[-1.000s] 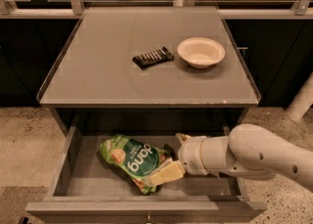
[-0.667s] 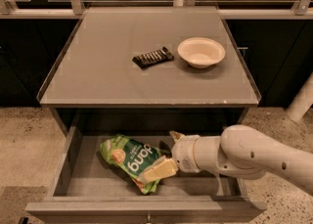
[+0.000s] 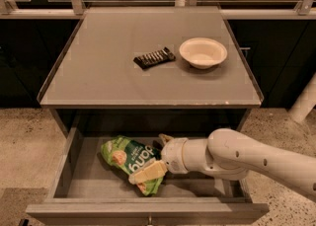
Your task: Pick green rice chip bag from top drawer and place on counter
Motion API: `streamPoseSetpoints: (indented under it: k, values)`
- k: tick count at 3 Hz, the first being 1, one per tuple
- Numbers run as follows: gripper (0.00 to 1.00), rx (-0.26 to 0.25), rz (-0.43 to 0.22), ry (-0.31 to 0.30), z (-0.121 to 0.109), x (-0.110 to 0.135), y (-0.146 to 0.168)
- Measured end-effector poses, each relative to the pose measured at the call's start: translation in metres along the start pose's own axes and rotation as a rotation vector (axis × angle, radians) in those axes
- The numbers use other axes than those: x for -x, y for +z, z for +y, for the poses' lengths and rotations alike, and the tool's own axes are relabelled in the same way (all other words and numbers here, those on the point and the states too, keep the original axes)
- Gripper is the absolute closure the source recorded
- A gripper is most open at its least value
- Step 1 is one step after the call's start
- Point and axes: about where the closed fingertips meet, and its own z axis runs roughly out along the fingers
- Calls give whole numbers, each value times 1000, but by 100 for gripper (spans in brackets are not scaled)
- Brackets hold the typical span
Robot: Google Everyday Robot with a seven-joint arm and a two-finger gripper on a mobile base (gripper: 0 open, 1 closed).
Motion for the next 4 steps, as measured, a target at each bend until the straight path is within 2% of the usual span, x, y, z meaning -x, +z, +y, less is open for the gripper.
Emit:
streamPoseSetpoints:
  k: [2, 3, 4]
  values:
    - [0, 61, 8, 29, 10, -18, 35]
    - [19, 62, 8, 29, 10, -18, 35]
    - [42, 62, 8, 29, 10, -18, 35]
